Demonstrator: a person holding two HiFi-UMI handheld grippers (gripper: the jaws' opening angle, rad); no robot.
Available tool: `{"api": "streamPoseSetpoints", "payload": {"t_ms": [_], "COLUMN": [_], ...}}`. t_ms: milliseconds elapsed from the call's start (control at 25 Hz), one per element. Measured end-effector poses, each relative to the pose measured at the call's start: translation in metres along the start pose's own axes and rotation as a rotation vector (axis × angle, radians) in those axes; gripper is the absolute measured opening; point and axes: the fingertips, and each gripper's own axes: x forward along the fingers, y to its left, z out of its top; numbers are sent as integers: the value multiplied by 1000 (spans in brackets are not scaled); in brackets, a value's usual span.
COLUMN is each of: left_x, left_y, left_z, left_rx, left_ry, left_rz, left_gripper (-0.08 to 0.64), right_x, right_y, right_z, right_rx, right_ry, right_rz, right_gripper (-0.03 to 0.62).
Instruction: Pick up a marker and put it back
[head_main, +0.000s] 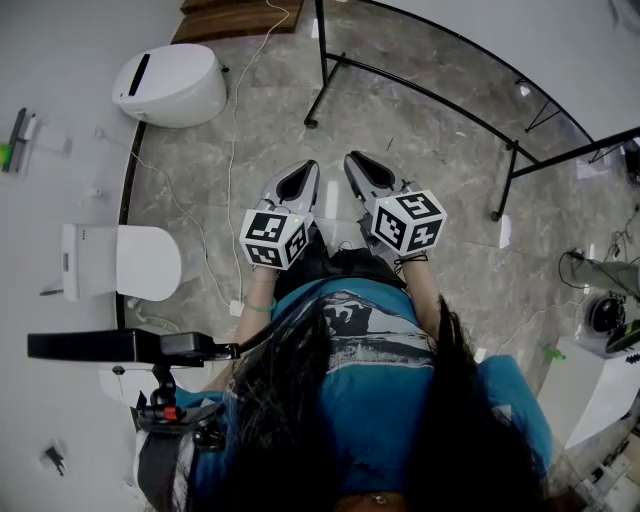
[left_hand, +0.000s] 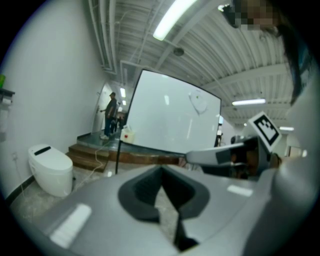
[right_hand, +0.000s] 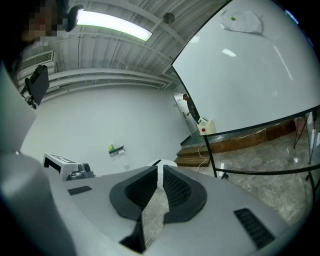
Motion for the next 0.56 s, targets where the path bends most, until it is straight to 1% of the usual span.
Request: {"api": "streamPoseSetpoints", "payload": {"t_ms": [280,560], "left_x": [4,1], "left_y": [-1,4], "left_z": [3,3], "left_rx": [5,9], "left_ry": [4,2], "left_rz": [-7,2], "left_gripper": [2,2], "right_x": [0,1], "right_y": [-8,-10], "right_z": [5,8], "right_rx": [6,3], "right_ry": [-3,-9], "right_rz": [-18,-26], "right_gripper": [41,41]}}
